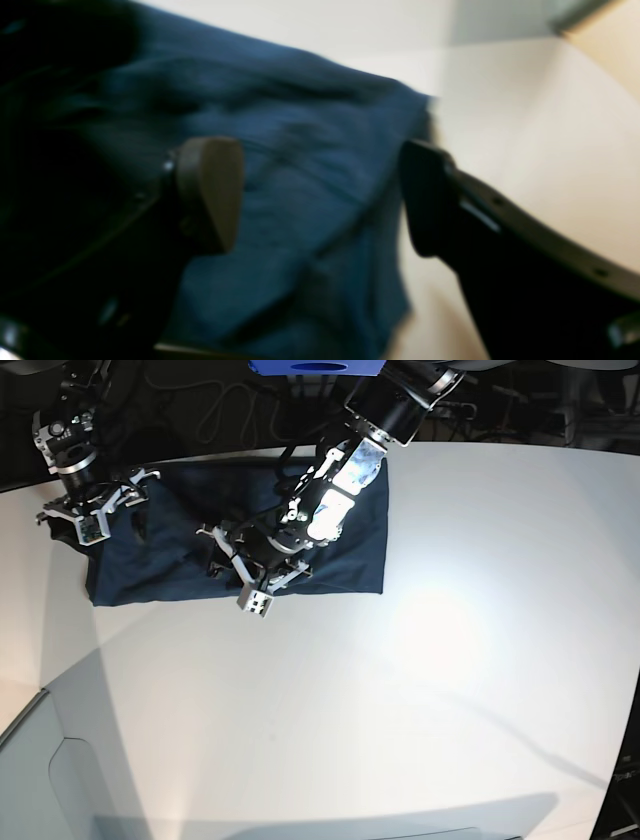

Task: Fold the T-shirt properly
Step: 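Fold the strip end with the left gripper toward the right gripper, then lift the strip end with the right gripper and fold it over the shirt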

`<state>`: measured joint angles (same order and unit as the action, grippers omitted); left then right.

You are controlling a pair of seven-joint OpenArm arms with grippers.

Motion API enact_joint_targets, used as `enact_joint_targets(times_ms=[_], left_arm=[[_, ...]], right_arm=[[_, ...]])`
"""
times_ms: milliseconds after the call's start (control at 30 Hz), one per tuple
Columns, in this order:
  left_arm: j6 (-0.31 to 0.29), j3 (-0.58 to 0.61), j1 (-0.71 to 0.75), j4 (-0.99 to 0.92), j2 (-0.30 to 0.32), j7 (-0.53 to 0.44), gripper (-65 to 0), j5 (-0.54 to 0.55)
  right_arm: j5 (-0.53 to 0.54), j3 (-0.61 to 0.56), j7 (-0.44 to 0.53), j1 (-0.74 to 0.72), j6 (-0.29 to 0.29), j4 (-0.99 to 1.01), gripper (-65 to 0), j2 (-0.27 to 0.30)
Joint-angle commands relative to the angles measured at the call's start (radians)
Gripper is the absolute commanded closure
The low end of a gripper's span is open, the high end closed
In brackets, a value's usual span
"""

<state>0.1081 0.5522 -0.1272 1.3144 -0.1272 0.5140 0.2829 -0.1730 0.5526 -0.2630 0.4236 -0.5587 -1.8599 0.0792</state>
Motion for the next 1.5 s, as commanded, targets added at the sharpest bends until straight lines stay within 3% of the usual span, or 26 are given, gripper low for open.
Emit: enact_joint_targets(times_ms=[0,167,300,400,533,700,867,1133,1267,1467], left_arm=[[-0.005,-0.002,-0.013,0.055,-0.01,-0.022,-28.1,0.006],[-0.002,-0.088,0.044,0.317,0.074,-0.022,-28.1,0.008],[0.0,-0.275,0.125,0.505,0.16,-0.019,-28.1,0.008],[-0.006,-0.444,0.197,0.544,0.214,-0.021,-28.1,0.008],[-0.008,-0.663,0.283,0.546,0.24,-0.021,-28.2,0.019],[-0.008,-0.872,0.36,0.54,0.26,-0.019,-28.2,0.171],[-0.008,-0.897,0.4,0.537,0.321,-0.019,-28.2,0.29],[-0.008,-0.894,0.404,0.538,0.324,-0.013,-28.2,0.296],[-0.008,-0.894,0.416,0.538,0.324,-0.013,-28.2,0.298],[-0.008,-0.898,0.438,0.538,0.324,-0.019,-28.2,0.298]], right_arm=[[0.016,0.011,0.029,-0.018,-0.01,-0.007,-49.6,0.008],[0.02,0.074,0.029,-0.088,-0.01,0.085,-49.7,0.006],[0.02,0.094,0.029,-0.116,-0.01,0.173,-49.7,0.006],[0.017,0.094,0.029,-0.137,-0.008,0.245,-49.8,0.008],[0.022,0.111,0.029,-0.145,-0.005,0.302,-49.9,0.011],[0.02,0.151,0.029,-0.182,-0.008,0.366,-50.0,0.008],[0.019,0.154,0.029,-0.185,-0.008,0.401,-50.0,0.009],[0.017,0.111,-0.014,-0.177,-0.011,0.418,-48.9,-0.003],[0.02,0.09,-0.101,-0.187,-0.011,0.423,-36.9,-0.002],[0.022,0.091,-0.109,-0.187,-0.011,0.42,-13.2,-0.006]])
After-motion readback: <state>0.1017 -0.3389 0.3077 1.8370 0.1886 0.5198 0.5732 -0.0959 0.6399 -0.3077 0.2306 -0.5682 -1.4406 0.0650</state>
